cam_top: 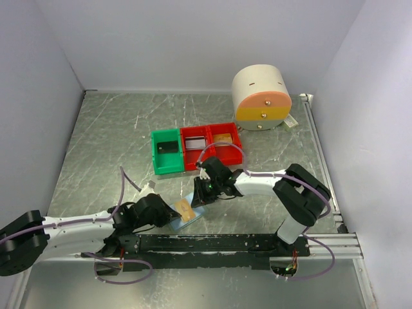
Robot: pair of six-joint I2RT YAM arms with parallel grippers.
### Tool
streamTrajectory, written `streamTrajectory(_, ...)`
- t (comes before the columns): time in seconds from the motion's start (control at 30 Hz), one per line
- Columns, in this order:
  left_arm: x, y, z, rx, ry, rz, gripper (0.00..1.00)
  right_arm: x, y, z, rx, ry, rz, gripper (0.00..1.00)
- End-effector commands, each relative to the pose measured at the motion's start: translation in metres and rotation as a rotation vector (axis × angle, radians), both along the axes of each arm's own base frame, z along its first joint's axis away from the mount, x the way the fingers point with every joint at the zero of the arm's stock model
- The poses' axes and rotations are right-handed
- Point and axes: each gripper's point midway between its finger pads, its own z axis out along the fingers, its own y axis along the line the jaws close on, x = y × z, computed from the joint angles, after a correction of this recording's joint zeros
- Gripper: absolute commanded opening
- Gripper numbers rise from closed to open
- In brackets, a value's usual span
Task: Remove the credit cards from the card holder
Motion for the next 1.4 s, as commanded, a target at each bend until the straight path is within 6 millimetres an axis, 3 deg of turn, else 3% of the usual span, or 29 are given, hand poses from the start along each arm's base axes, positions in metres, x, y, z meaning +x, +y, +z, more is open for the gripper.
streamTrajectory(0.0,-0.001,0.009,-0.011,0.084,0.01,-0.001,0.07,-0.001,-0.02,-0.023,-0.12,-0.005,-0.007,0.18)
streamTrajectory(0.27,-0.002,0.008,-0.013,0.088,0.012,-0.005,0.07,0.009,0.007,0.03,0.029,-0.078,0.042,0.19)
streamTrajectory(0.4,-0.002,0.008,-0.012,0.088,0.01,-0.006,0.07,0.004,0.022,0.04,0.083,-0.065,0.098,0.2)
streamTrajectory(0.53,-0.003,0.009,-0.013,0.092,0.012,-0.005,0.07,-0.001,0.029,0.027,0.06,-0.041,0.112,0.21)
streamTrajectory(0.73,-0.005,0.014,-0.013,0.11,0.018,-0.004,0.07,0.009,0.0,-0.012,-0.142,-0.049,0.016,0.21)
streamTrajectory(0.83,-0.008,0.018,-0.014,0.116,0.02,-0.01,0.07,0.008,-0.01,-0.021,-0.189,-0.043,0.004,0.21)
streamTrajectory(1.0,-0.009,0.02,-0.013,0.102,0.014,-0.008,0.07,0.002,-0.009,-0.025,-0.169,-0.016,0.015,0.2)
streamTrajectory(1.3,0.001,-0.001,-0.002,-0.041,-0.027,0.013,0.38,-0.01,-0.01,-0.03,-0.147,0.03,0.03,0.2)
streamTrajectory(1.37,0.002,-0.003,-0.003,-0.069,-0.028,0.024,0.4,-0.012,-0.01,-0.032,-0.142,0.04,0.034,0.2)
